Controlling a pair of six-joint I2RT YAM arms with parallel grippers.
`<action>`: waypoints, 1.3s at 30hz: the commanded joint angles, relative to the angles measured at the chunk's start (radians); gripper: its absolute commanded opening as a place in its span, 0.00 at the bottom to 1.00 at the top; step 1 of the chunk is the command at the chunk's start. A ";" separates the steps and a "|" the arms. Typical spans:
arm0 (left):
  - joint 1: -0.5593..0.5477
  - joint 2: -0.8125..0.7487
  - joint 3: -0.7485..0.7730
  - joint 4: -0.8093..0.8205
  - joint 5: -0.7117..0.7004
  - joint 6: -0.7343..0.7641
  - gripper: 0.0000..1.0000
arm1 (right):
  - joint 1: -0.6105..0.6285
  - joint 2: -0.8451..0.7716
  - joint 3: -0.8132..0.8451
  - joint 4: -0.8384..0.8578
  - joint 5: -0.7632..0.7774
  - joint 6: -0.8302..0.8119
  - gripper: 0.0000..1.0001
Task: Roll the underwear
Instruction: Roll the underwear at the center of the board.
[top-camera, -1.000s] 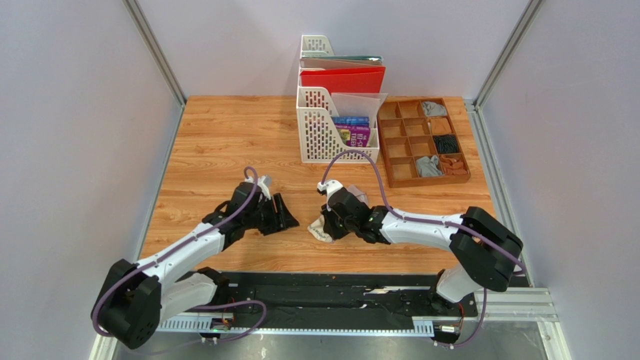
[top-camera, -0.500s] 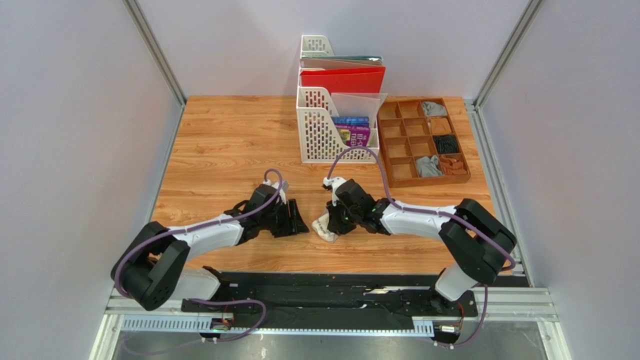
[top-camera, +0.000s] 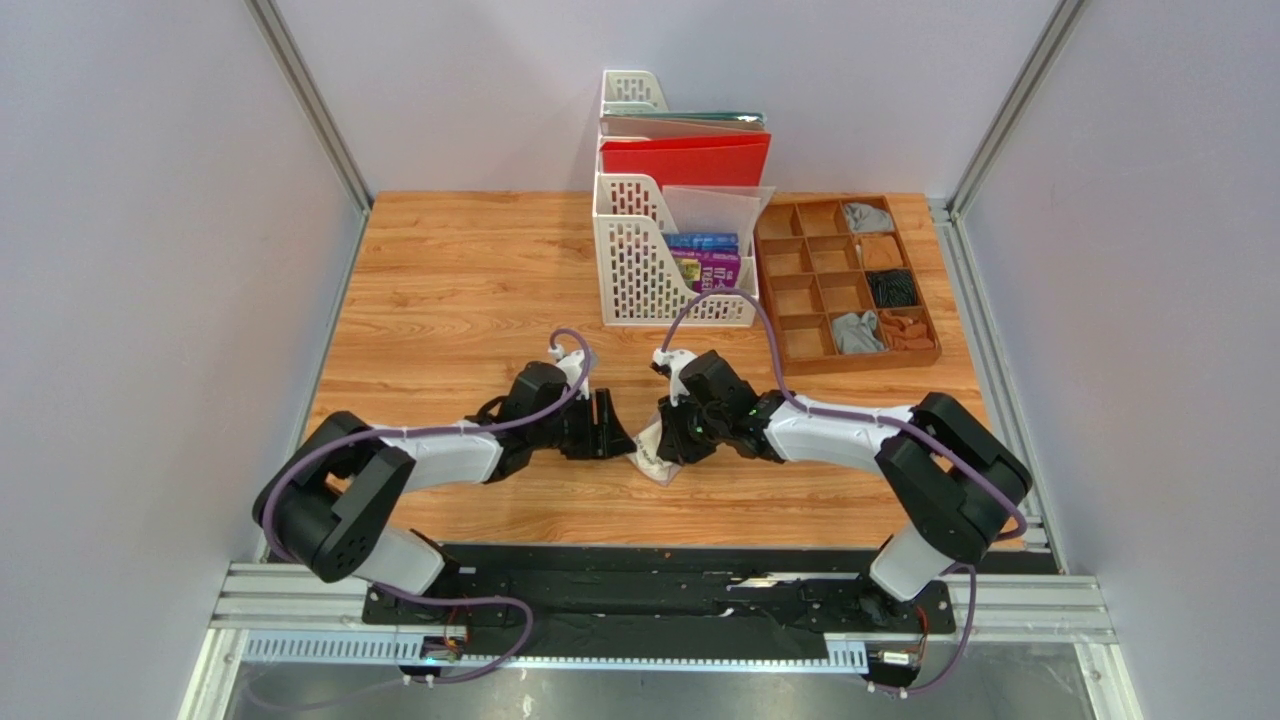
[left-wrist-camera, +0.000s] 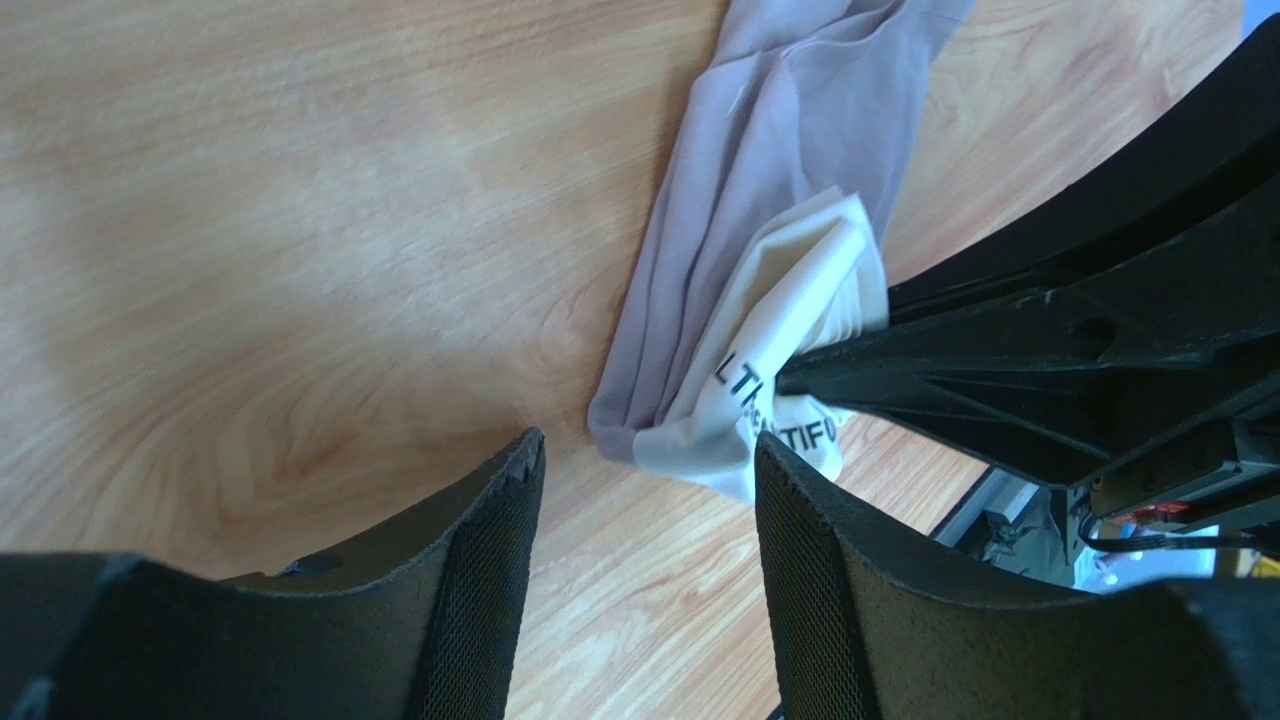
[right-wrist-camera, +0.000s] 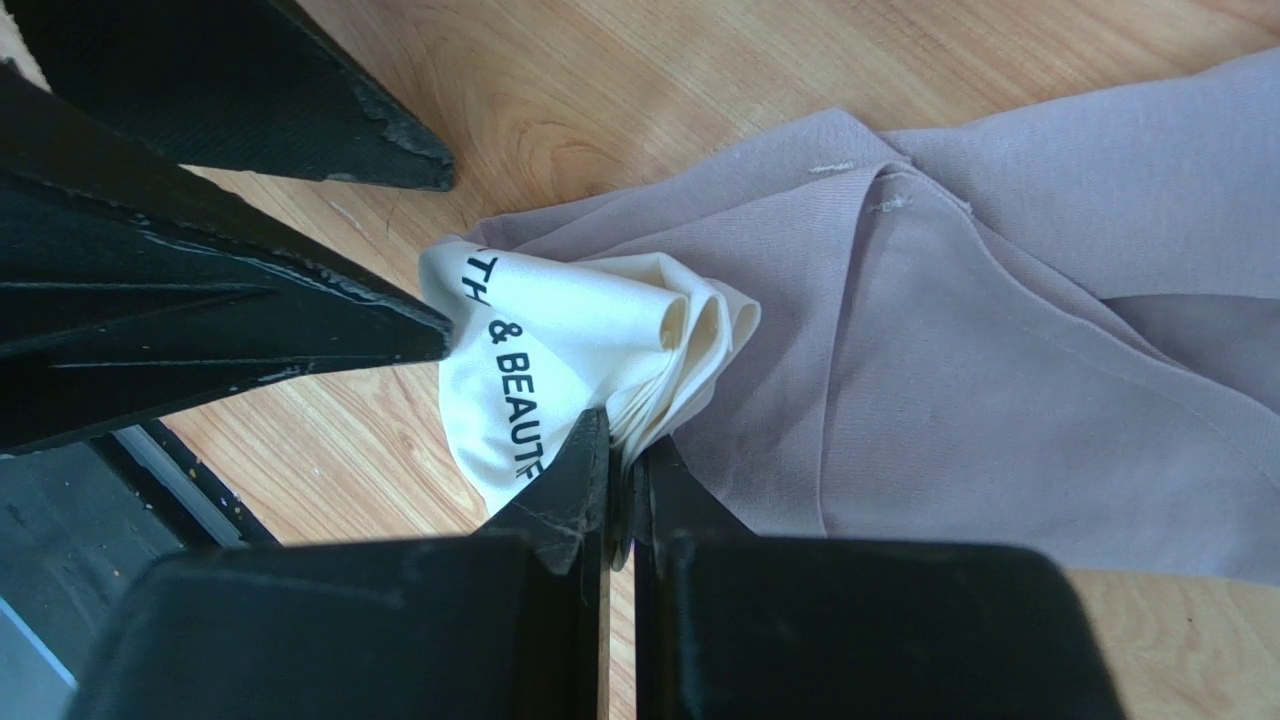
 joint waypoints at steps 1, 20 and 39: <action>-0.003 0.055 0.030 0.075 0.027 0.067 0.60 | -0.011 0.008 -0.004 0.035 -0.021 -0.023 0.00; -0.033 0.130 0.030 0.072 0.051 0.153 0.51 | -0.041 0.017 0.002 0.038 -0.056 -0.025 0.00; -0.040 0.128 0.049 0.056 0.047 0.044 0.01 | -0.078 -0.193 0.013 -0.096 0.033 -0.040 0.49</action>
